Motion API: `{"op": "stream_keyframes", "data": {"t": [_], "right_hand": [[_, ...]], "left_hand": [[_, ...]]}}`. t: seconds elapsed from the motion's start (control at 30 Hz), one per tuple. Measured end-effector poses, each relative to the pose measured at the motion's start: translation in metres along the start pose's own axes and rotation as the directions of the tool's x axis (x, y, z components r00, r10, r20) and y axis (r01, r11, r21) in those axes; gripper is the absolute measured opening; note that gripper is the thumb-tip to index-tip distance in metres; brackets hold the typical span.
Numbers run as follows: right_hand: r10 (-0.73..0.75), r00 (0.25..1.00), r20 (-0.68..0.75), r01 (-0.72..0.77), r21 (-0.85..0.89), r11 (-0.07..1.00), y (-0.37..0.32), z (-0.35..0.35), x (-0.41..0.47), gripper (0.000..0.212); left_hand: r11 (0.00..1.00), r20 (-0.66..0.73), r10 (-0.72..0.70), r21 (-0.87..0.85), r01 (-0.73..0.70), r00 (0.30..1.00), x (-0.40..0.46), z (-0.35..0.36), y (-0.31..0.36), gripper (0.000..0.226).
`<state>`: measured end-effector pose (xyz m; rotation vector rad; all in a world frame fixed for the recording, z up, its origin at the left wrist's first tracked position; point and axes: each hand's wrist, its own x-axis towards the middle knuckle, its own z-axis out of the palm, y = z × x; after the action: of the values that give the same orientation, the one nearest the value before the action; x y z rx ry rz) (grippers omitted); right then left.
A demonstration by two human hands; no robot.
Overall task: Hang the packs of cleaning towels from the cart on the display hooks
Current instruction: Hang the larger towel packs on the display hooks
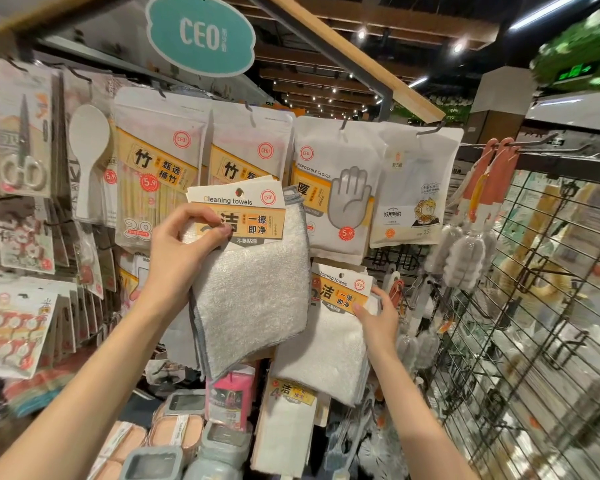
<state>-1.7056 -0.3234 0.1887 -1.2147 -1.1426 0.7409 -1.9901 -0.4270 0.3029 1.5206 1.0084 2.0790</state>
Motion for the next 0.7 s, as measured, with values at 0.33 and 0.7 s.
{"op": "stream_keyframes", "data": {"t": [0.33,0.7], "right_hand": [[0.026,0.999,-0.028,-0.026,0.013,1.000,0.011,-0.008,-0.005,0.045],[0.045,0.998,-0.043,-0.048,-0.057,0.997,0.016,0.008,0.022,0.046]], "left_hand": [[1.000,-0.013,-0.004,-0.009,0.003,1.000,-0.004,0.003,0.001,0.030],[0.999,-0.006,0.004,-0.053,-0.004,1.000,-0.009,0.007,0.005,0.031]]}}
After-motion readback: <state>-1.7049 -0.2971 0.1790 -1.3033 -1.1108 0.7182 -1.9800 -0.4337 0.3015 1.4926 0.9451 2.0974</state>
